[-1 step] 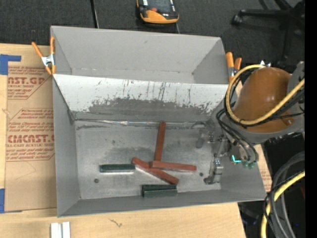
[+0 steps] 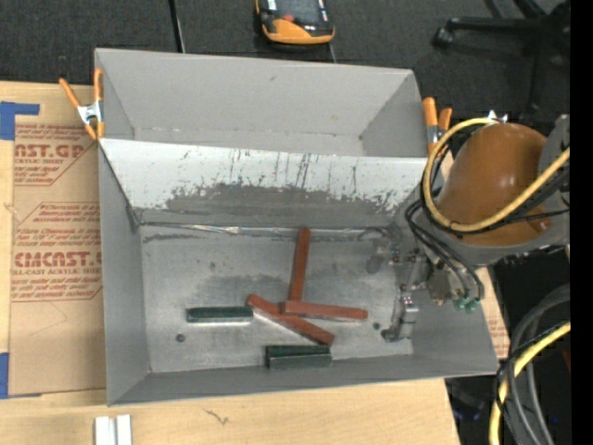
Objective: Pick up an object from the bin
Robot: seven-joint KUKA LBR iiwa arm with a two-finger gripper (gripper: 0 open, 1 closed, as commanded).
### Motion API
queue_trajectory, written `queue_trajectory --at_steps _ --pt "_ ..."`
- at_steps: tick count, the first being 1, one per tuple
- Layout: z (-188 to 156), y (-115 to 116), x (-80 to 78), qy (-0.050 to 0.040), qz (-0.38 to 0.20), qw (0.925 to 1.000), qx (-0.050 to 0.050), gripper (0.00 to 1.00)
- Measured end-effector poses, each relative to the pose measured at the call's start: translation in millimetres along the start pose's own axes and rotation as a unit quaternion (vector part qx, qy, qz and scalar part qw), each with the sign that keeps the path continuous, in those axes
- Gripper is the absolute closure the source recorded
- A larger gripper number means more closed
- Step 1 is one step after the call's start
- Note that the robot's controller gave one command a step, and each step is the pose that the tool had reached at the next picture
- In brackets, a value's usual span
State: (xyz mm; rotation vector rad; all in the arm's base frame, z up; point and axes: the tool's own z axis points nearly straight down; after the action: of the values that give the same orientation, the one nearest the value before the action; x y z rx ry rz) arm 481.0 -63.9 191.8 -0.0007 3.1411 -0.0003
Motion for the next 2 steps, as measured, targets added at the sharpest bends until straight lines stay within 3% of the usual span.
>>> queue_trajectory --at_steps 1,2 --pt "71 14 -16.7 -0.0028 -0.028 0.9996 0.000 0.00" --pt "114 17 -17.6 0.0019 -0.019 0.9998 -0.001 0.00"
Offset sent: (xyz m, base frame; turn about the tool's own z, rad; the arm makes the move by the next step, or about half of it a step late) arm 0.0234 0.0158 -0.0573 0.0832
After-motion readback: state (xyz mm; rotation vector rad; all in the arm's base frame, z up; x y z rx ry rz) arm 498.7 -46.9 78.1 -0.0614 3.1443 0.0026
